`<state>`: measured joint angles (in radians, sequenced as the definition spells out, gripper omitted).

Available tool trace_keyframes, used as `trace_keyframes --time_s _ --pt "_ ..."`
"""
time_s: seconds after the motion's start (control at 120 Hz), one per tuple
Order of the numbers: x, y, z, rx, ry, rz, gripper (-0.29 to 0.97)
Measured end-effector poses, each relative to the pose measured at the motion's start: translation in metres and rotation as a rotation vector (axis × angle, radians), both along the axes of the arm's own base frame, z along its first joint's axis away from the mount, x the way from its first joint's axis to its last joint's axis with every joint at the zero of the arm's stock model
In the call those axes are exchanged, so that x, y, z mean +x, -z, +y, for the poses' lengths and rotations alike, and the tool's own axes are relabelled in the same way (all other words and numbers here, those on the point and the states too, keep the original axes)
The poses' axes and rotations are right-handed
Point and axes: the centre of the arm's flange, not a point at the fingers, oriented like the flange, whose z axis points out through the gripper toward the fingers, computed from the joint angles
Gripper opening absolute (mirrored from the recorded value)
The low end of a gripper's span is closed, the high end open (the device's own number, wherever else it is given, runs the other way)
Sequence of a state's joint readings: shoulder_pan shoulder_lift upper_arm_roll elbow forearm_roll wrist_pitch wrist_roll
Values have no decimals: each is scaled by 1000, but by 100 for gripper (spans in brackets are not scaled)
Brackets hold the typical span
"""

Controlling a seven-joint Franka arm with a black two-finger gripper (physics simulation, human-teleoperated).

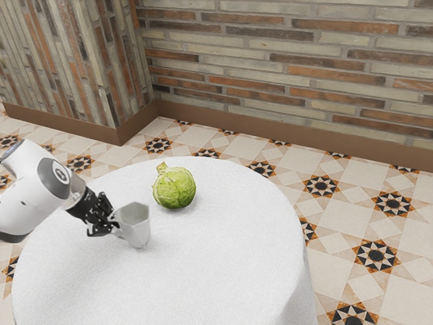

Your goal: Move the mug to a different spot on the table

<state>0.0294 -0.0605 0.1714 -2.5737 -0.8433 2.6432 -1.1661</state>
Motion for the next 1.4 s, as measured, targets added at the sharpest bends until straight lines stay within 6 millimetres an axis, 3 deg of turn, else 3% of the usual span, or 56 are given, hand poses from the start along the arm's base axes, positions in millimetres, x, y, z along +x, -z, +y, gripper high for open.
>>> trace_keyframes --time_s 0.142,0.383,0.558,0.675,0.908,0.958,1.042,1.15,1.267,1.4 --pt "0 4 1 9 17 4 -6" --pt "-2 5 5 23 44 -12 41" --pt "-14 2 23 20 26 -22 56" --pt "-22 -11 25 26 38 -51 61" --pt "-25 -74 44 76 71 -185 66" --pt "-18 -89 49 97 93 -212 66" --pt "9 -136 56 216 244 -249 67" --pt "60 -201 60 386 488 -240 67" --pt "104 -242 45 535 742 -176 68" --pt "128 -273 22 660 999 -114 68"
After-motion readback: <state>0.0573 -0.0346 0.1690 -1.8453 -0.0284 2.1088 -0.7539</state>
